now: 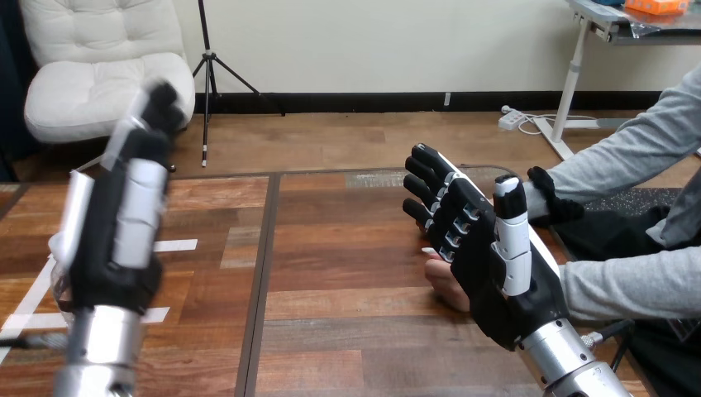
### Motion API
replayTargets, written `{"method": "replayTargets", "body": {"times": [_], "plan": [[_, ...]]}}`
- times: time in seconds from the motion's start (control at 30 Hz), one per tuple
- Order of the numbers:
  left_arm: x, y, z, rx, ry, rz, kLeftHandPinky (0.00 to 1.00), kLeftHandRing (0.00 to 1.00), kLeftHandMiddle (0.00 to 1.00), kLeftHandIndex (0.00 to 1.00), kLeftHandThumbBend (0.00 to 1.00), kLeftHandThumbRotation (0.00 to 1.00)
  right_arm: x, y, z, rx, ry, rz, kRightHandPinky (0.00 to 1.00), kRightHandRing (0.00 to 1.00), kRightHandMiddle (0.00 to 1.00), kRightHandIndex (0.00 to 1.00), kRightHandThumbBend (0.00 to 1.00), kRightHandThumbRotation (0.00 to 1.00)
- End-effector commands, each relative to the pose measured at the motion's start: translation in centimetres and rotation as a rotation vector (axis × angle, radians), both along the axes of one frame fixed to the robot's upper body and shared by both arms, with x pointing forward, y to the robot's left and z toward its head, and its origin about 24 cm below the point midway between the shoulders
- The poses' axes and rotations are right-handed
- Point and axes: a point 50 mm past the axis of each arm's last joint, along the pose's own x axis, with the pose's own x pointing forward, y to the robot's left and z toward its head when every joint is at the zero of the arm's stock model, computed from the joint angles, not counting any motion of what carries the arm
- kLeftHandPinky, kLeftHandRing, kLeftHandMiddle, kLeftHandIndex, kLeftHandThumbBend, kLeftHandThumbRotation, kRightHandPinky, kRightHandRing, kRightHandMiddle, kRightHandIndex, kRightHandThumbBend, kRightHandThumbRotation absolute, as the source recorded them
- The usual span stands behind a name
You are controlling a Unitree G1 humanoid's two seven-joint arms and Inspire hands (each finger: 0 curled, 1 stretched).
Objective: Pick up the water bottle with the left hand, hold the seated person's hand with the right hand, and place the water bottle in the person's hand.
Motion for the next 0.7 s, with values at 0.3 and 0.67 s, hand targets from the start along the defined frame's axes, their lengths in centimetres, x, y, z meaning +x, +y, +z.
{"method": "replayTargets", "body": {"times": [0.3,0.67], "plan": [[1.8,1.8,2.7,-0.004,-0.152,0.061,0.95,0.94,0.92,0.90,0.78,0.88,0.6,0.0,1.7,0.021,-0.081,-0.004,1.00,0.99,0.98,0.94,0.86,1.00],[2.0,3.0,2.7,-0.015,-0.164,0.113,0.93,0.92,0.92,0.89,0.82,0.87,0.6,0.0,1.8,0.020,-0.080,-0.007,1.00,0.99,0.97,0.94,0.87,1.00]]}}
